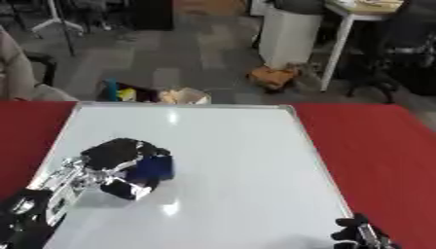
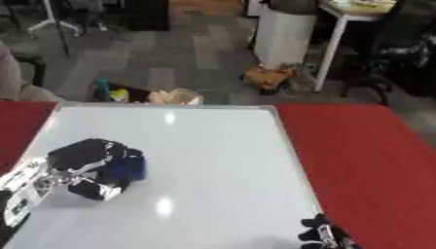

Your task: Wipe the whiteboard clean with a brush.

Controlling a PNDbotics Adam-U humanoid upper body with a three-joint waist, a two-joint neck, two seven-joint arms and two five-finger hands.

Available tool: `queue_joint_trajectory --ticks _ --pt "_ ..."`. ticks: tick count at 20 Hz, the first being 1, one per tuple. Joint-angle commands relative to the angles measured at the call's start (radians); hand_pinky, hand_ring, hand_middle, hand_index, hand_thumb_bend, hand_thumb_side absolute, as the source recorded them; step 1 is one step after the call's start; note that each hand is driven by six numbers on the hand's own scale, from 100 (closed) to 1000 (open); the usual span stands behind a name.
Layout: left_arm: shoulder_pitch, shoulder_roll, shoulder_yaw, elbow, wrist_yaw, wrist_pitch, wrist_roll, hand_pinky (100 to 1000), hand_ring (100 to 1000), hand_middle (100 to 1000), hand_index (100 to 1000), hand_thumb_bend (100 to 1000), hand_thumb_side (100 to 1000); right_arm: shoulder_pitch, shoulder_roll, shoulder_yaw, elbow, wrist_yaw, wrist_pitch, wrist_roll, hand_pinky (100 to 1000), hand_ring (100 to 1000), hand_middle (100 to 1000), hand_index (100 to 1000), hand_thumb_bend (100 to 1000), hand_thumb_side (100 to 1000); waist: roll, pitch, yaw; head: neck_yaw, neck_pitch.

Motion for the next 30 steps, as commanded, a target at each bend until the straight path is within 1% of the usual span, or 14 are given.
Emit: queue_joint_trajectory --ticks 1,6,10,16,23,30 --pt "-0.014 0.032 0.030 0.000 -0.006 0.020 0.014 663 629 620 940 163 414 -0.002 -0.008 -0.009 -0.014 0.003 -0.003 -0.001 599 634 478 679 100 889 0.004 -0.012 0.001 -0.002 -0.007" --pt "-0.017 0.032 0.057 0.028 -0.018 0.050 0.029 660 628 618 939 155 411 -0.001 -0.008 -0.010 -0.014 0.003 -0.003 -0.001 599 634 478 678 100 889 0.003 -0.012 0.002 -0.002 -0.008" --pt "-0.026 0.027 0.088 0.068 -0.035 0.095 0.049 656 625 614 934 153 402 -0.001 -0.007 -0.010 -0.014 0.003 -0.003 -0.001 599 634 478 678 100 889 0.002 -0.012 0.002 -0.004 -0.009" --pt "-0.045 0.016 0.126 0.129 -0.064 0.147 0.085 655 624 612 933 153 398 0.000 -0.006 -0.009 -0.014 0.004 -0.003 -0.001 599 634 477 678 100 887 0.001 -0.010 0.002 -0.001 -0.009" --pt "-0.068 0.003 0.157 0.197 -0.105 0.176 0.116 655 626 614 930 149 385 0.000 -0.005 -0.008 -0.015 0.004 -0.002 0.000 599 633 477 678 100 890 -0.002 -0.009 0.002 -0.004 -0.010" --pt "-0.093 -0.017 0.183 0.262 -0.136 0.194 0.136 654 627 618 931 135 393 0.000 -0.005 -0.007 -0.018 0.003 -0.002 0.002 599 633 477 678 100 889 -0.005 -0.007 0.002 -0.006 -0.013"
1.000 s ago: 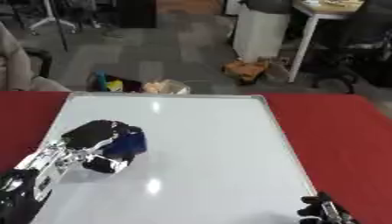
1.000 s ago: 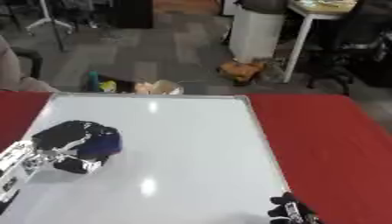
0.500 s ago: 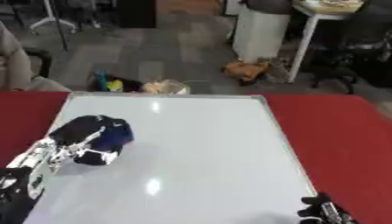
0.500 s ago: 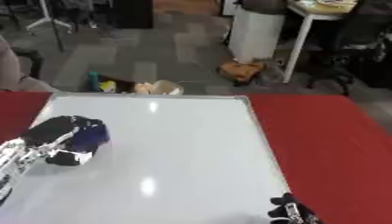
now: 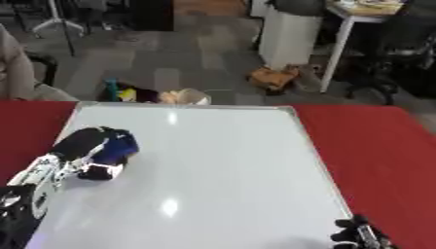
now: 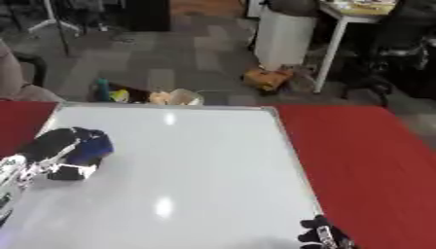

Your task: Wipe the whiteboard clean with a brush.

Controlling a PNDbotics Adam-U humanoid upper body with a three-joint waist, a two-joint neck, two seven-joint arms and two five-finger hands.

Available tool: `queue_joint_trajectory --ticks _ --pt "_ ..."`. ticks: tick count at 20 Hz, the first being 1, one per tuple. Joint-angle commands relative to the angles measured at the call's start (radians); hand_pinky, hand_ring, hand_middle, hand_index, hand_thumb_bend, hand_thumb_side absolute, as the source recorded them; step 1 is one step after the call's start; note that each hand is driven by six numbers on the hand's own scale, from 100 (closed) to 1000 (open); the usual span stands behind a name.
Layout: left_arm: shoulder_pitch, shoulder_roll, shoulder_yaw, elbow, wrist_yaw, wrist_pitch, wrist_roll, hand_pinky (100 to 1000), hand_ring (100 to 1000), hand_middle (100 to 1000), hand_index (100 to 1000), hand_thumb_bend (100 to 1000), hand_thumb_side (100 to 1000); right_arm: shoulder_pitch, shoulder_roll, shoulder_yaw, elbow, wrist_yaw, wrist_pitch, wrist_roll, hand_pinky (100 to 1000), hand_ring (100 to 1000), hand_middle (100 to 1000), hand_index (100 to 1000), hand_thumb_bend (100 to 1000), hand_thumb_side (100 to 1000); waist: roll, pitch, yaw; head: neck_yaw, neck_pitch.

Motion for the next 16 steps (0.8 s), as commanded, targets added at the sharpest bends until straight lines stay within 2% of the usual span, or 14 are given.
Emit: queue_joint_trajectory --ticks 1,11,16 --pt "-0.035 0.007 0.023 0.018 -0.017 0.010 0.012 654 627 618 931 133 394 -0.004 -0.005 -0.006 -0.018 0.003 -0.001 0.003 598 633 477 678 100 889 0.001 -0.008 -0.001 -0.004 -0.012" --pt "-0.083 -0.022 0.069 0.112 -0.060 0.081 0.053 651 629 621 930 121 405 -0.006 -0.002 -0.002 -0.023 0.004 0.000 0.008 599 633 477 678 100 888 -0.006 0.000 -0.007 0.003 -0.020" --pt "-0.107 -0.028 0.090 0.147 -0.075 0.120 0.078 648 628 619 927 102 417 -0.010 0.003 0.000 -0.025 0.006 0.000 0.009 598 633 477 678 100 890 -0.010 0.015 -0.013 0.006 -0.033"
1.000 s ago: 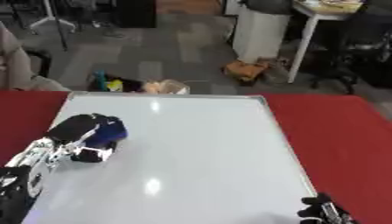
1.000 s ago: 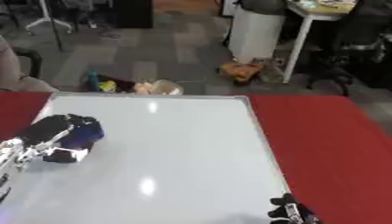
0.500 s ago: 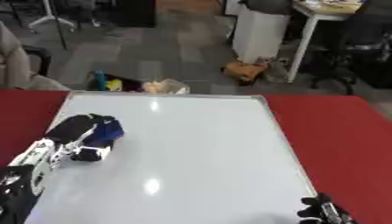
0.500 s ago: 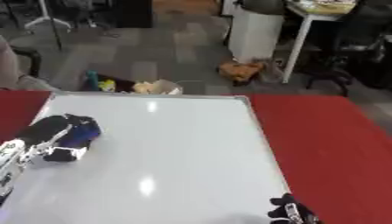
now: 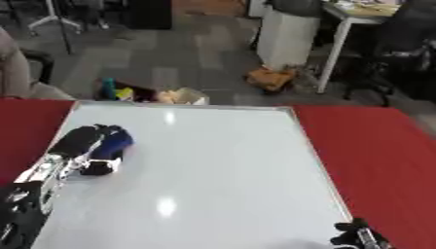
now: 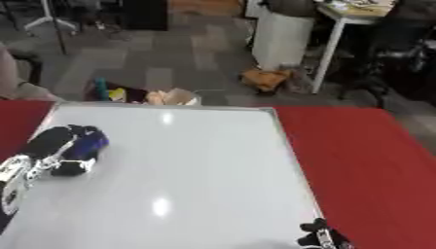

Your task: Wipe the whiteboard clean with a brush.

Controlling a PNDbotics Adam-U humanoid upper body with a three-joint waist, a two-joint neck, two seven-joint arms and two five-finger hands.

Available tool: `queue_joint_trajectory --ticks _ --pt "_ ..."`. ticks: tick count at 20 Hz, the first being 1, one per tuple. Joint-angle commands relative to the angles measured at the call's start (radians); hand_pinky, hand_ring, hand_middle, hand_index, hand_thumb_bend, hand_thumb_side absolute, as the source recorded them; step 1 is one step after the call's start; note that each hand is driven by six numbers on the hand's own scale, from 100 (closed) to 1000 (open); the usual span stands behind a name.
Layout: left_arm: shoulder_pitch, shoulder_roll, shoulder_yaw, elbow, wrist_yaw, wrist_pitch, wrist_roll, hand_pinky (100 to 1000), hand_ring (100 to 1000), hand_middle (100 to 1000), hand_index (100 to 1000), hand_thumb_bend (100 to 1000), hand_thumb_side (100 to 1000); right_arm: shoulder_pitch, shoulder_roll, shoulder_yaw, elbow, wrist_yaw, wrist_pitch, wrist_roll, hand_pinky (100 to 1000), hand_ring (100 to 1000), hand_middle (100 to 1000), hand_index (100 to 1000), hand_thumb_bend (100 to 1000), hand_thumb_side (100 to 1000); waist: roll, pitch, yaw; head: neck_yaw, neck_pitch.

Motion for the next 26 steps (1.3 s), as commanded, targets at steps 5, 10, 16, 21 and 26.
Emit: queue_joint_trajectory --ticks 5,10,16,21,26 --pt "-0.044 0.012 0.029 0.024 -0.018 0.047 0.030 645 627 619 922 100 421 -0.014 0.004 0.001 -0.023 0.010 -0.004 0.004 598 633 476 678 100 894 -0.001 0.017 -0.009 0.005 -0.027" --pt "-0.054 0.011 0.034 0.035 -0.038 0.070 0.047 643 626 621 913 119 402 -0.019 0.011 0.003 -0.020 0.015 -0.005 0.006 598 633 476 678 100 896 -0.004 0.032 -0.013 0.005 -0.032" --pt "-0.052 0.018 0.046 0.064 -0.084 0.111 0.075 643 625 620 878 133 384 -0.022 0.019 0.002 -0.014 0.020 -0.007 0.006 598 633 476 679 100 899 -0.005 0.046 -0.009 0.004 -0.030" --pt "-0.040 0.019 0.052 0.086 -0.103 0.112 0.085 644 624 621 848 138 385 -0.023 0.020 0.002 -0.012 0.020 -0.009 0.006 598 633 476 679 100 898 -0.006 0.046 -0.004 0.001 -0.029" --pt "-0.028 0.017 0.054 0.103 -0.117 0.111 0.088 646 603 623 847 144 394 -0.021 0.020 0.002 -0.012 0.021 -0.008 0.007 598 633 476 679 100 898 -0.008 0.045 -0.003 0.001 -0.029"
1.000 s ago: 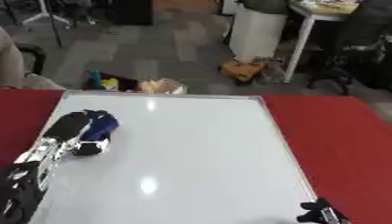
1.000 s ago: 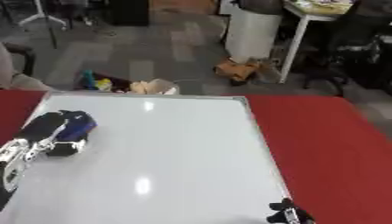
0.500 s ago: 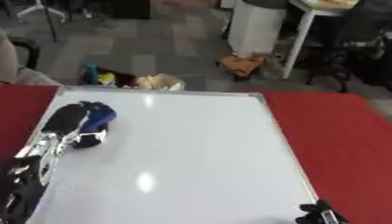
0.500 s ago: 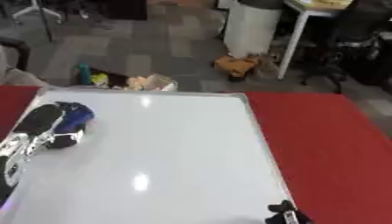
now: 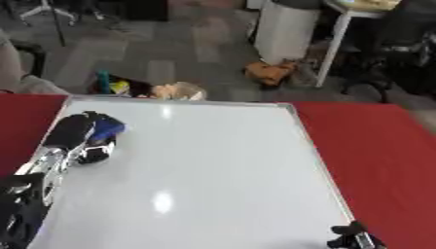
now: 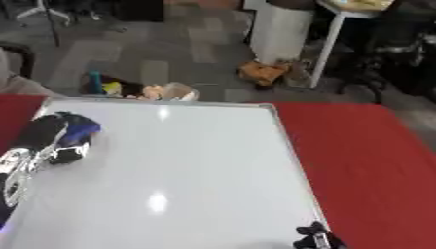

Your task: Wipe the whiteboard clean with a brush.

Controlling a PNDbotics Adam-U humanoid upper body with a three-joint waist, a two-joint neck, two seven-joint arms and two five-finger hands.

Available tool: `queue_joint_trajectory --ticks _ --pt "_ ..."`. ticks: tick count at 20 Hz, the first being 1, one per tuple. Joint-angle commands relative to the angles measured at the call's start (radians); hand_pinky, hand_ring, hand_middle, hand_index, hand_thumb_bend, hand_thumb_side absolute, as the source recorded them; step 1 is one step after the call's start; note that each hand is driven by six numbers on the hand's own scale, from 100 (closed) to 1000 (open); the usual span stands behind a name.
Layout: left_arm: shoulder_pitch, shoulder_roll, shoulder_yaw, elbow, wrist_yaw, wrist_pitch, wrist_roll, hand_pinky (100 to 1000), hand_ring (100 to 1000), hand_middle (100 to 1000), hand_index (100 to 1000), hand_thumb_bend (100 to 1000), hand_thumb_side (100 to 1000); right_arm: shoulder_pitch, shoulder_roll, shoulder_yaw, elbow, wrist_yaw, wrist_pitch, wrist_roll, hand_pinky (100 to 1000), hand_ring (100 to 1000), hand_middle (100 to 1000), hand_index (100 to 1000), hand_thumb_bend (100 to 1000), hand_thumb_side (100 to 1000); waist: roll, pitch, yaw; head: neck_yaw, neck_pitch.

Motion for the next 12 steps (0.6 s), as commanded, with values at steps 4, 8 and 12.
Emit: queue_joint_trajectory --ticks 4,8,12 --pt "0.038 0.008 -0.008 0.061 -0.042 -0.006 -0.012 652 613 626 841 152 416 -0.002 -0.006 0.001 -0.011 0.008 -0.003 0.003 599 633 476 679 100 899 -0.002 -0.002 0.002 -0.001 -0.008" --pt "0.052 -0.005 -0.023 0.072 -0.086 -0.031 -0.054 670 638 646 839 169 459 -0.004 -0.006 0.001 -0.009 0.007 -0.003 0.003 599 633 477 679 100 900 0.000 -0.001 0.001 -0.002 -0.006" --pt "0.070 -0.020 -0.029 0.080 -0.127 -0.052 -0.083 671 641 647 841 165 496 -0.004 -0.005 0.000 -0.008 0.007 -0.003 0.002 599 633 477 680 100 899 0.000 -0.001 0.001 -0.005 -0.005"
